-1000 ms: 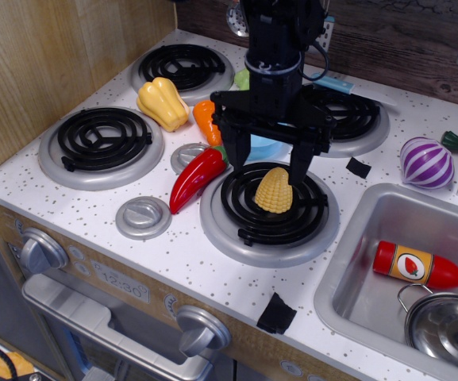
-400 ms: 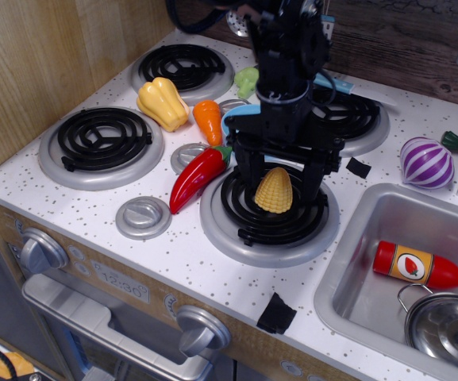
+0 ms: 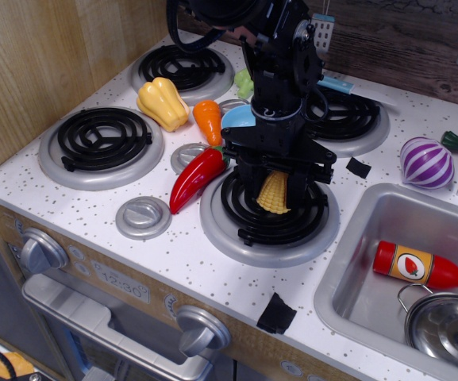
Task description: Put corn into bowl
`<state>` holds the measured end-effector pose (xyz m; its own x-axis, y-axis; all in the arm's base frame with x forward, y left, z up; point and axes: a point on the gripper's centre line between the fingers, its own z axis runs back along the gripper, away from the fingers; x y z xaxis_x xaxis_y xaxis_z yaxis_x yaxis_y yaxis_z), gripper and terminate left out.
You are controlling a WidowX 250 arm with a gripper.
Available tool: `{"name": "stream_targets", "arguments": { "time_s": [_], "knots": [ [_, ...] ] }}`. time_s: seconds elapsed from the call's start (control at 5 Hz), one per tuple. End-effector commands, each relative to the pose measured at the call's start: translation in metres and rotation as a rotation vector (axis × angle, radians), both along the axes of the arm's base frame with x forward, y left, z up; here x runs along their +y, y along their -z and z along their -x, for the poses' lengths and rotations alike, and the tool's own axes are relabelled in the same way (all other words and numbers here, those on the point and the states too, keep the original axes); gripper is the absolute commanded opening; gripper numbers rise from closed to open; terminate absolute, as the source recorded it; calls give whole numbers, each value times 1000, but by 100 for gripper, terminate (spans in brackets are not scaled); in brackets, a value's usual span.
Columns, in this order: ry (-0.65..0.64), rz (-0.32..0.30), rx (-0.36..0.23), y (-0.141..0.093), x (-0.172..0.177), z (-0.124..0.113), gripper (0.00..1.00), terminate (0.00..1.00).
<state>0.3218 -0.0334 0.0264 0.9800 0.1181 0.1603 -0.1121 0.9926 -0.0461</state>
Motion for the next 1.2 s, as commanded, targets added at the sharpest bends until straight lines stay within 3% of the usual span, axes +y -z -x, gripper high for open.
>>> {"name": "stream_targets", "arguments": {
  "time_s": [0.0, 0.4, 0.6, 0.8, 1.0],
  "knots": [
    [7, -68, -31, -27, 6, -4, 0, 0],
    [146, -234, -129, -71, 39, -31, 0, 0],
    [246, -269, -200, -72, 55, -56, 0, 0],
    [328, -252, -241, -65, 66, -81, 0, 0],
    [323, -189, -254, -63, 64, -82, 100, 0]
  ]
}}
